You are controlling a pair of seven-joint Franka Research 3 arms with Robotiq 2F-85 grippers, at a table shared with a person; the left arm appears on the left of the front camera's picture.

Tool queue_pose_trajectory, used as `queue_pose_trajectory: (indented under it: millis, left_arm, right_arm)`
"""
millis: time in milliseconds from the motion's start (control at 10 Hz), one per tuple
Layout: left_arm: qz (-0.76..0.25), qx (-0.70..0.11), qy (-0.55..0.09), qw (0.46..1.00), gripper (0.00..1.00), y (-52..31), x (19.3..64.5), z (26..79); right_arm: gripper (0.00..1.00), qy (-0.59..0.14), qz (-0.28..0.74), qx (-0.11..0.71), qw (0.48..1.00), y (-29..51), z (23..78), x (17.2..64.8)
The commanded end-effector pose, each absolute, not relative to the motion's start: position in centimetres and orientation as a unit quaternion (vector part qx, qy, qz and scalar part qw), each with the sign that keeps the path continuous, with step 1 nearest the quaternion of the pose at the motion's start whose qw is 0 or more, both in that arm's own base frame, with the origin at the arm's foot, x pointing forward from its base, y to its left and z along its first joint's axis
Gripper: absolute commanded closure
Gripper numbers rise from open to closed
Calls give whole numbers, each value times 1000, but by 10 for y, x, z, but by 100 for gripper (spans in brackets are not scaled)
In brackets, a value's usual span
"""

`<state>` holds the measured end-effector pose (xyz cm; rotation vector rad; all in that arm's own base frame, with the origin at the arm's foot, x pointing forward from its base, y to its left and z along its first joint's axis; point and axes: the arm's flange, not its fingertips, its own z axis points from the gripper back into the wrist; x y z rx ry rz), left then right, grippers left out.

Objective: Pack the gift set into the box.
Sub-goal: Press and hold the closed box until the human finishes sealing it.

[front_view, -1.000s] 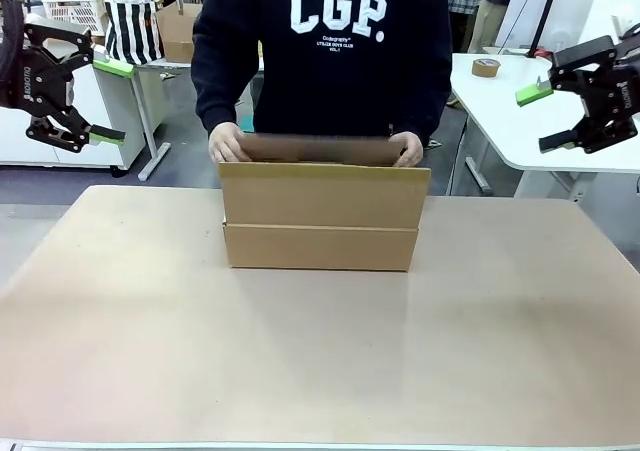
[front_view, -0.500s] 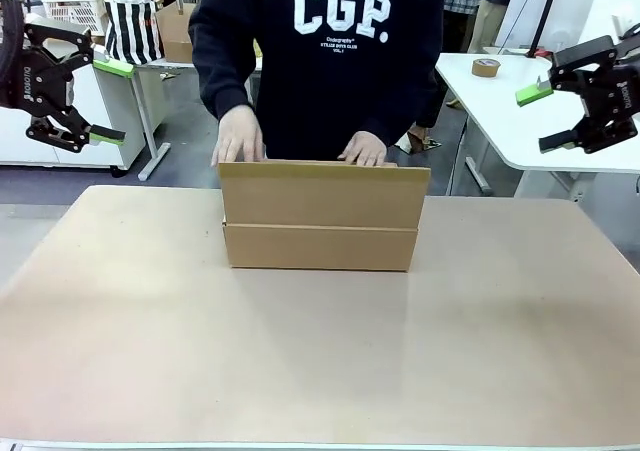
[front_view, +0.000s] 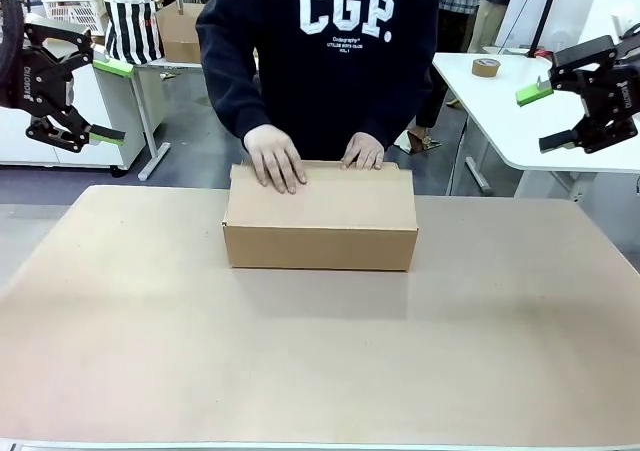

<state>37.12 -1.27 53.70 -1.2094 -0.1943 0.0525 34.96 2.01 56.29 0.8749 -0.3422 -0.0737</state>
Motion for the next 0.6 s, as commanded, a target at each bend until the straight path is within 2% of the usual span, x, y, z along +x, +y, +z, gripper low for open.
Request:
queue_pose_trajectory:
  millis: [0, 500]
  left_arm:
    - [25, -567, -84, 819, 0, -10, 370, 540]
    - [25, -567, -84, 819, 0, -10, 370, 540]
  right_arm:
    - [0, -158, -40, 415, 895, 19, 569, 349]
    - [0, -158, -40, 415, 895, 19, 569, 349]
